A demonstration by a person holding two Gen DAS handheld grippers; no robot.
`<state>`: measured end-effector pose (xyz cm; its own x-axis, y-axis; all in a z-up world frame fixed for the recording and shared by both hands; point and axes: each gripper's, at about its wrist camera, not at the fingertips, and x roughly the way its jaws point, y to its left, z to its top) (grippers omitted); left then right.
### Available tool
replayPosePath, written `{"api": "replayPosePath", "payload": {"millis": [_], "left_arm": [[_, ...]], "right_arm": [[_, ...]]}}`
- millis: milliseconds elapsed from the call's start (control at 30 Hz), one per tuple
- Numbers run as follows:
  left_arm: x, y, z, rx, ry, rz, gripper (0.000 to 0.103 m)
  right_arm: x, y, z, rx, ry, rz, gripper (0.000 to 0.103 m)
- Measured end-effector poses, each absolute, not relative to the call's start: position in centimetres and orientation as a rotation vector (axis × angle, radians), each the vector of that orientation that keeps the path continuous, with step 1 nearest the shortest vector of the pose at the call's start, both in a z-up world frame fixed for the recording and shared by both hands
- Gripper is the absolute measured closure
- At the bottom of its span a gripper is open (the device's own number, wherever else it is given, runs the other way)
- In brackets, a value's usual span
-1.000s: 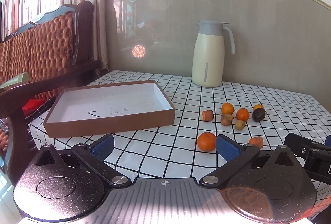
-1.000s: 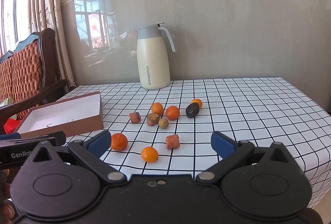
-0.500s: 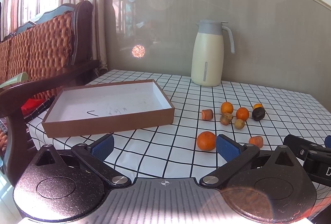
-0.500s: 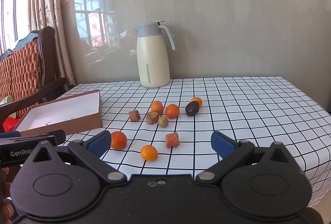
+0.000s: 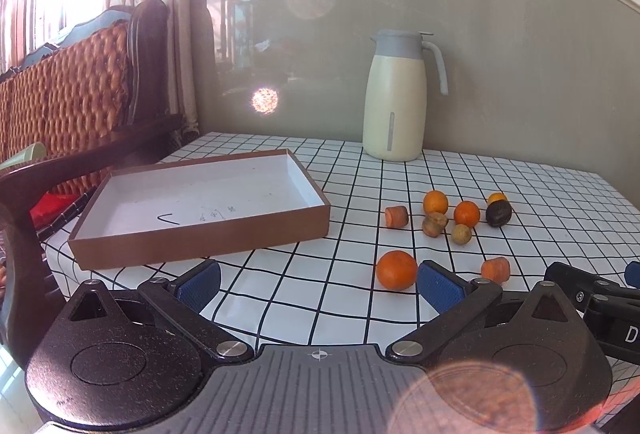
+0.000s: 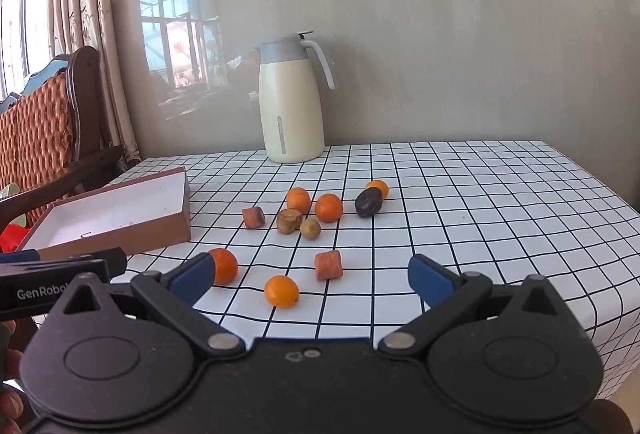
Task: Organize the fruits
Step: 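Move both tools toward the fruits on the table, then grasp the carrot piece with the right tool while the left tool grasps an orange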
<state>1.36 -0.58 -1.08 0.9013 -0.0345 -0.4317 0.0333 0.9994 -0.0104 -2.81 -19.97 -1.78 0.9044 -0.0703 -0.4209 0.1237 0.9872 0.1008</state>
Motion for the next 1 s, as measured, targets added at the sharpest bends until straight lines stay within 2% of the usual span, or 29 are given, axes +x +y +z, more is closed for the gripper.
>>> {"api": "replayPosePath", "payload": {"millis": [200,400,533,1000], "left_arm": [[2.1,-1.1,-1.5,0.005,0.411,-0.055,0.000],[3.2,-1.6,-2.3,0.008,0.436,-0.078,0.000],[3.9,-2.0,-2.9,0.047,0.441,-0.094,0.000],[7.5,-2.7,-5.2,0.098,0.453,-0.148,0.000]], "right_arm": [[-2.2,-20.4,-2.5,0.133,0.441,-0.107,0.006],[-1.3,-20.9,-3.3,0.136,0.451,-0.110,0.014],[-0.5,-21.1,-4.1,0.147,0.471,-0.092,0.025],[2.6,-20.9,-6.7,0.145,0.534,-0.045,0.040]]}}
